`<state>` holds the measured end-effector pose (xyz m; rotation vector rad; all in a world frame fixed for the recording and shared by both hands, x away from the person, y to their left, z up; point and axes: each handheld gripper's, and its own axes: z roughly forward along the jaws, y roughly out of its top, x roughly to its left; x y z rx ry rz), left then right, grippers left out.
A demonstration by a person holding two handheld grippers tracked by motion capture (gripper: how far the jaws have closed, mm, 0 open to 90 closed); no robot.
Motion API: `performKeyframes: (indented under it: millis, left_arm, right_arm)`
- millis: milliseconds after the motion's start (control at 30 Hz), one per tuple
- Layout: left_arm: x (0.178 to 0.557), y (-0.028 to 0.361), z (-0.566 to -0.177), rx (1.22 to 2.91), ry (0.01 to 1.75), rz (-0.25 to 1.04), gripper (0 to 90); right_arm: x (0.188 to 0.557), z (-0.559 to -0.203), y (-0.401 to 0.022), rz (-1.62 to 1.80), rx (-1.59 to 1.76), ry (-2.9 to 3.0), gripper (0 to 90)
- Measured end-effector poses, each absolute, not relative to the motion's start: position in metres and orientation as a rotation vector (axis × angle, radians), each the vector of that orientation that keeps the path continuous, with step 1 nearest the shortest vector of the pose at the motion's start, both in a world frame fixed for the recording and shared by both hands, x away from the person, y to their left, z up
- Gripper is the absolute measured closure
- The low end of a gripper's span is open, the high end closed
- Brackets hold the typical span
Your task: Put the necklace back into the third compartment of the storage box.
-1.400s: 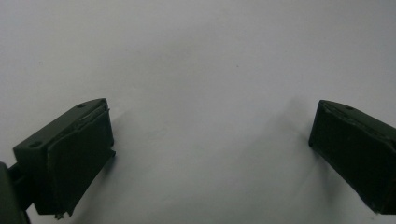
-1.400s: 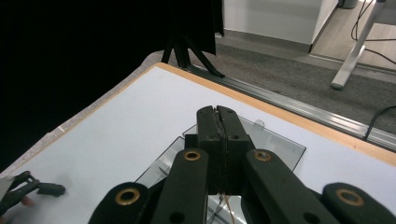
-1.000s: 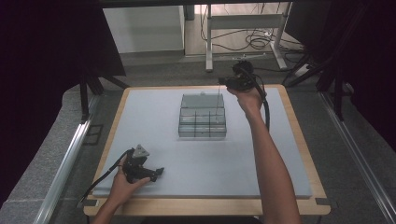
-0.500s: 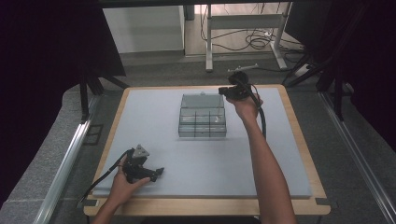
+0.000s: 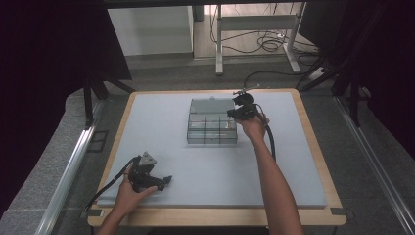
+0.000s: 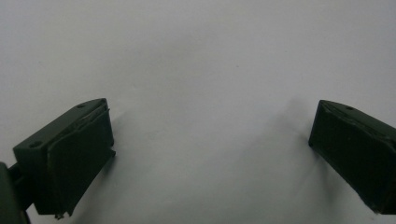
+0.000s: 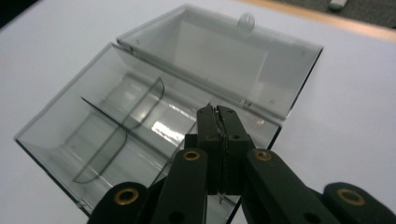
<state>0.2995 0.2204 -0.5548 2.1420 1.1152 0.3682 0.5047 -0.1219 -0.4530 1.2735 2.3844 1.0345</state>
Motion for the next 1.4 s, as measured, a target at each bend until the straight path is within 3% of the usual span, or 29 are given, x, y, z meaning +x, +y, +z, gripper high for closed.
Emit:
performKeyframes:
  millis: [367,800,967,1400]
  left_arm:
    - [0.3,0.22,-0.555,2.141,1.115,0.367,0.0]
    - [0.299,0.22,-0.555,2.14,1.115,0.368,0.0]
    - [0.3,0.22,-0.555,2.14,1.115,0.367,0.0]
    - [0.299,0.22,-0.555,2.139,1.116,0.368,0.0]
  right_arm:
    - [0.507,-0.485,-0.118,0.959,1.299,2.427,86.5]
    - [0.494,-0.473,-0.134,1.077,1.289,2.413,59.3]
    - [0.474,-0.463,-0.145,1.134,1.23,2.41,46.3]
    - [0.396,-0.459,-0.194,1.194,1.149,2.377,35.6]
